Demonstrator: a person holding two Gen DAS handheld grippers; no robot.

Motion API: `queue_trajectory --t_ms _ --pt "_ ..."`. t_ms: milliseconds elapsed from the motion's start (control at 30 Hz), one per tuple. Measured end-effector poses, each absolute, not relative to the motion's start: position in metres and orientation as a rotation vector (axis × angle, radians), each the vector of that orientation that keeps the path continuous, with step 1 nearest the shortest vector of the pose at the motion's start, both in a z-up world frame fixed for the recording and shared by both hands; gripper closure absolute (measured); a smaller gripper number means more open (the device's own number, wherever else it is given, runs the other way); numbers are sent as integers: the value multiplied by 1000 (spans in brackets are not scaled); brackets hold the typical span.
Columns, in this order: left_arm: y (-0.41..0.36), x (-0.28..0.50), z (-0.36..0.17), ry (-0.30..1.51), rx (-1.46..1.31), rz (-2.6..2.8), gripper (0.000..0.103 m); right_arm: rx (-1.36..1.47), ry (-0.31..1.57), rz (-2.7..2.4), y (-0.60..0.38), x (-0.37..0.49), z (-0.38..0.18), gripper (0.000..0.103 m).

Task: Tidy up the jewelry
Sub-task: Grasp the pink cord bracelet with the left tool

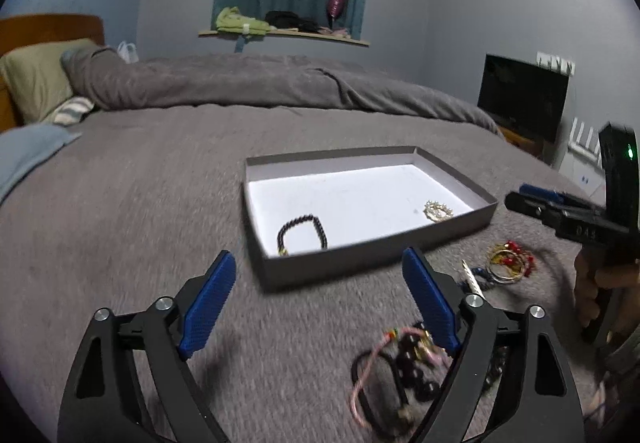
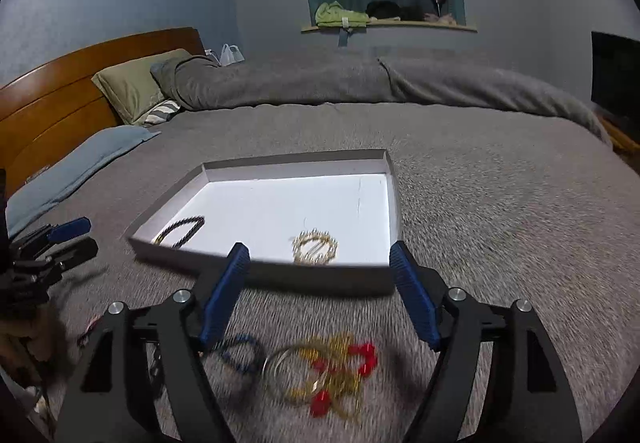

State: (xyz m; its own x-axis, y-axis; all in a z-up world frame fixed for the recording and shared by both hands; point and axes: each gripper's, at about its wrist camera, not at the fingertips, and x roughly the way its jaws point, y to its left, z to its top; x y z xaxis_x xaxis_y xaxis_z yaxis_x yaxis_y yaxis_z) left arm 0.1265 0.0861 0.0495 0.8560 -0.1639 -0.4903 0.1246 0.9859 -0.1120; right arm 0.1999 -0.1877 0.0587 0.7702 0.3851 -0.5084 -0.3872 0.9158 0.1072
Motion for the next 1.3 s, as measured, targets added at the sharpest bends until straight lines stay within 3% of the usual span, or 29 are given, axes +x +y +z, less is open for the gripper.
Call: queue_trajectory --t_ms 333,933,1033,1167,1300 --pt "78 83 33 520 -73 -190 12 -13 546 411 -200 162 48 24" --pt "55 84 11 596 -40 -277 12 -24 514 377 -202 140 39 23" --pt "57 85 11 602 -48 -290 19 -21 521 378 -202 141 39 23" --pt "62 98 14 647 -76 -297 45 -25 538 375 -201 144 37 23" --pt "61 112 17 665 -41 -289 49 -26 532 369 -201 144 38 23"
